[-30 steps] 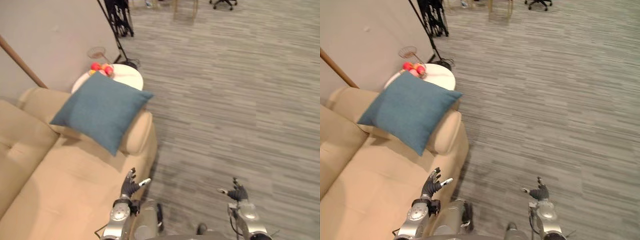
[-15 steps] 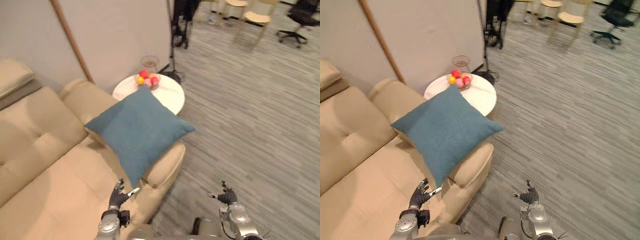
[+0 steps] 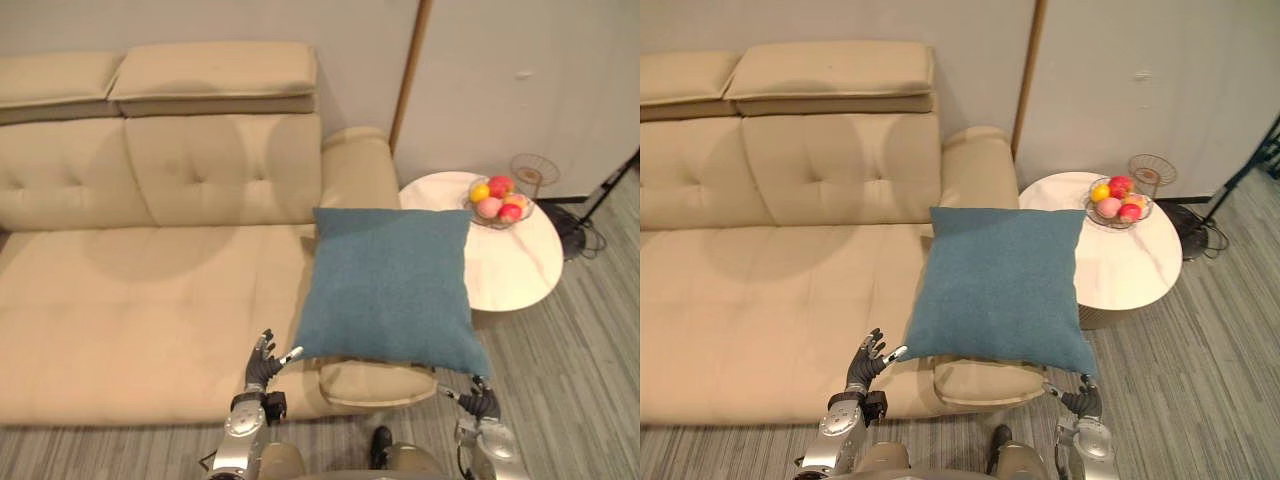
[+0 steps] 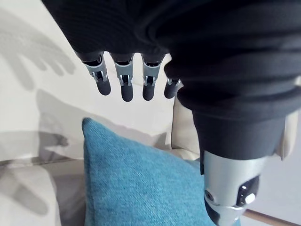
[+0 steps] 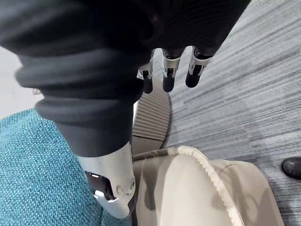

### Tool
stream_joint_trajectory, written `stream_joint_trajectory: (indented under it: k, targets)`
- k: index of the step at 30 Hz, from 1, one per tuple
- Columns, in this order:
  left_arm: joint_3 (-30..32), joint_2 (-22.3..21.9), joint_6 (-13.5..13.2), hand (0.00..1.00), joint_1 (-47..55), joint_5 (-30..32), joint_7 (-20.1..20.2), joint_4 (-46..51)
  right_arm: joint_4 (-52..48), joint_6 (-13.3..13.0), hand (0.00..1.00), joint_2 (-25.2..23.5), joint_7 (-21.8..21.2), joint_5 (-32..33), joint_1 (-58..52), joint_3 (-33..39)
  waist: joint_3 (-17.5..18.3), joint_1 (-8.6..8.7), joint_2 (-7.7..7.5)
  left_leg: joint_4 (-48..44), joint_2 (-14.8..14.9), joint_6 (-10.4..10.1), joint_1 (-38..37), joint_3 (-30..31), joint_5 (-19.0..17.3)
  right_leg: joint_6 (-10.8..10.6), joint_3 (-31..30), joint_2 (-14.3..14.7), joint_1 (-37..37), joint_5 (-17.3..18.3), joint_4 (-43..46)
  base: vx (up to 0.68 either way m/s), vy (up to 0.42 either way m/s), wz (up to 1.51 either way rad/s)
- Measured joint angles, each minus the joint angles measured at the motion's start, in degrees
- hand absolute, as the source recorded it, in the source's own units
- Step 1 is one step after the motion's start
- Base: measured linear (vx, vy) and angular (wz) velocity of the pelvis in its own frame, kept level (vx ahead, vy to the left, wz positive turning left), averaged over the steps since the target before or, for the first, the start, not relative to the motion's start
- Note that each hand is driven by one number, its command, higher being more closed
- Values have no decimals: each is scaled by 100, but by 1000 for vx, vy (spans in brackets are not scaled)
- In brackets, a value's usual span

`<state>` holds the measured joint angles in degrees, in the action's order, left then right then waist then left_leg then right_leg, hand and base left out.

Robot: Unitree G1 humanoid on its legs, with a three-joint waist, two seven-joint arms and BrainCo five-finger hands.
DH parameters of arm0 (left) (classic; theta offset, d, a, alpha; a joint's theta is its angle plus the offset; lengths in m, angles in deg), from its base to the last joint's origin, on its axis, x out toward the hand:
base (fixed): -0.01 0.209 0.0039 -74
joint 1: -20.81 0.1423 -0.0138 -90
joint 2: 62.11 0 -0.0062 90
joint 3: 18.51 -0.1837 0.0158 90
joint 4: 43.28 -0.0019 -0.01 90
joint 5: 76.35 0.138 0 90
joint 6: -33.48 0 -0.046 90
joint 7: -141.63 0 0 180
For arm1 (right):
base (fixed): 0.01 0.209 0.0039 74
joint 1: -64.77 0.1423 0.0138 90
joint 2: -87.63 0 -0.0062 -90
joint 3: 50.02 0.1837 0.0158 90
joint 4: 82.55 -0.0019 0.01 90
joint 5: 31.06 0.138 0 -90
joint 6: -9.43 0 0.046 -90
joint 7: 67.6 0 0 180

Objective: Pick up cushions and gather them together orderly.

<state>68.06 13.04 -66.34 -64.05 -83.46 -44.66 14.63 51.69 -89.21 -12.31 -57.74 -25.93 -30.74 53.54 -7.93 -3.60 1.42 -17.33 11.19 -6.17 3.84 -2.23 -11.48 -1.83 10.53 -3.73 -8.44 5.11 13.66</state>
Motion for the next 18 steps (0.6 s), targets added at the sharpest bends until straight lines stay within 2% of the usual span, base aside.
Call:
stream_joint_trajectory:
  k: [2, 4, 5, 8, 12, 14, 18]
  targets:
    - [6, 130, -6, 0, 56, 0, -2, 0, 9, 1, 0, 11, 2, 53, -28, 90, 20, 104, -11, 312, 1, 31, -82, -437, 51, -53, 41, 0, 48, -140, -213, -118, 39, 36]
    - [57, 353, -4, 0, 160, 3, -4, -1, 0, 1, 0, 12, 2, 101, -16, 150, 39, 103, -80, 468, -40, 2, -119, -544, 85, -90, -95, 28, 120, -414, -537, -146, 84, -23]
    - [150, 530, -3, 0, 268, 6, -8, -1, -23, 2, 0, 12, 2, 97, -39, 225, 116, 112, -183, 554, -109, 42, -150, -662, 141, -112, -252, 12, 153, -588, -768, -125, 74, -38]
    - [258, 768, -4, 0, 270, 30, -10, -2, -319, 10, 0, 167, 3, 77, -182, 323, 186, 124, -270, 682, -193, 79, -214, -768, 199, -153, -406, -31, 241, -797, -1056, -103, 46, -22]
    - [415, 1000, -5, 0, 206, 81, -11, -2, -1094, 13, 0, 604, -4, -132, -128, 388, 205, 277, -291, 947, -324, 74, -243, -870, 316, -185, -595, -85, 202, -952, -1320, -107, 16, -15]
    - [404, 1033, -5, 0, 75, 82, -11, -3, -1428, 7, 0, 820, -5, -148, -87, 375, 214, 282, -273, 1062, -340, 53, -235, -881, 330, -201, -641, -84, 164, -986, -1397, -52, -6, -6]
    - [286, 1041, -5, 0, -395, 55, -17, -19, -1454, 3, 0, 1110, -9, -302, 507, 101, 226, 294, -230, 1186, -366, 9, -18, -865, 417, -198, -741, -37, -133, -990, -1401, -5, -23, -7]
